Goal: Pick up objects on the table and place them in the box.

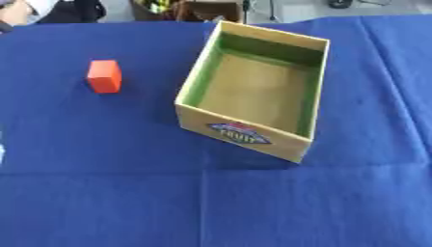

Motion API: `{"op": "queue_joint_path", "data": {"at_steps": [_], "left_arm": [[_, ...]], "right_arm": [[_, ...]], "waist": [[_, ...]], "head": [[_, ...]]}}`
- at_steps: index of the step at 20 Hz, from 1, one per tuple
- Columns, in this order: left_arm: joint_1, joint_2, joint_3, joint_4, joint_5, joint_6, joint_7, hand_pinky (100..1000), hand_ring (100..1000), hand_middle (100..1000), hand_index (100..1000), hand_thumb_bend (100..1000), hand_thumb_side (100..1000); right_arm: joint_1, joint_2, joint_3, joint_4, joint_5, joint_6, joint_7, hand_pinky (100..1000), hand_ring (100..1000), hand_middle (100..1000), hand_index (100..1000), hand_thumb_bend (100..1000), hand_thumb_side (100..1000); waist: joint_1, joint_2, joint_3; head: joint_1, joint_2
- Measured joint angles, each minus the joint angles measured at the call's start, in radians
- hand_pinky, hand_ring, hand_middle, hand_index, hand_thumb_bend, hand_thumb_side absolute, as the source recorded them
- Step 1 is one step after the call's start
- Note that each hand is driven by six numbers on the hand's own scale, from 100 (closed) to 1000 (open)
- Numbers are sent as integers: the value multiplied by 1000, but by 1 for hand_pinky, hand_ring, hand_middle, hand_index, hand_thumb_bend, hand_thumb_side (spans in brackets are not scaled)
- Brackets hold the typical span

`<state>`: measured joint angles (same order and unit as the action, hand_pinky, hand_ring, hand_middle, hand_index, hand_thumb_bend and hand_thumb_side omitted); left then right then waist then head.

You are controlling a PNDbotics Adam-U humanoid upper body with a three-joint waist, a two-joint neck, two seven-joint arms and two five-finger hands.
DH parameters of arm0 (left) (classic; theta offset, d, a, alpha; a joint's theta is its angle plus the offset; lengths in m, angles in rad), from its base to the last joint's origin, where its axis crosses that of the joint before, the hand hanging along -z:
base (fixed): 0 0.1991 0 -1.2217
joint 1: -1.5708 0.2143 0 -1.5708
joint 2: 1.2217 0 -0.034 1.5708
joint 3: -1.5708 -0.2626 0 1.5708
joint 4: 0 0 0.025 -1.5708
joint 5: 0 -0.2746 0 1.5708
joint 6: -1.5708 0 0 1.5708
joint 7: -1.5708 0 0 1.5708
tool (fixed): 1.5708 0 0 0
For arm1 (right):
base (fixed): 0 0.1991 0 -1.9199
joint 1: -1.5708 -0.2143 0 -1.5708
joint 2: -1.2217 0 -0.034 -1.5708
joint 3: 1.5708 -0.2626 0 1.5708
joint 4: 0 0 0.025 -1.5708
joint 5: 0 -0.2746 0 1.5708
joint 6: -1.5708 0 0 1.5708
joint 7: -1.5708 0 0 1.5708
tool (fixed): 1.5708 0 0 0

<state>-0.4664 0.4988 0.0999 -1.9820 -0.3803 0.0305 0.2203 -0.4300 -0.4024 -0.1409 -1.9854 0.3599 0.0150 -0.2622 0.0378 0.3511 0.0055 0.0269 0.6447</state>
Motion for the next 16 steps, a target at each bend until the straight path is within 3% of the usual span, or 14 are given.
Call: {"op": "queue_joint_path", "data": {"at_steps": [8,13,16], "left_arm": [[-50,228,-43,7,-115,125,-282,536,744,783,915,100,851],[-104,312,-76,88,-185,100,-490,632,802,838,955,101,909],[-149,348,-99,170,-250,48,-612,672,823,855,967,240,938]], "right_arm": [[0,-7,6,0,-1,-4,10,750,656,616,783,100,610],[0,-7,12,0,-1,-6,17,750,655,615,783,100,610],[0,-8,16,0,-2,-8,23,751,655,615,782,100,610]], "waist": [[-1,0,-6],[-4,3,-15],[-11,6,-22]], "head": [[-1,14],[2,17],[8,16]]}}
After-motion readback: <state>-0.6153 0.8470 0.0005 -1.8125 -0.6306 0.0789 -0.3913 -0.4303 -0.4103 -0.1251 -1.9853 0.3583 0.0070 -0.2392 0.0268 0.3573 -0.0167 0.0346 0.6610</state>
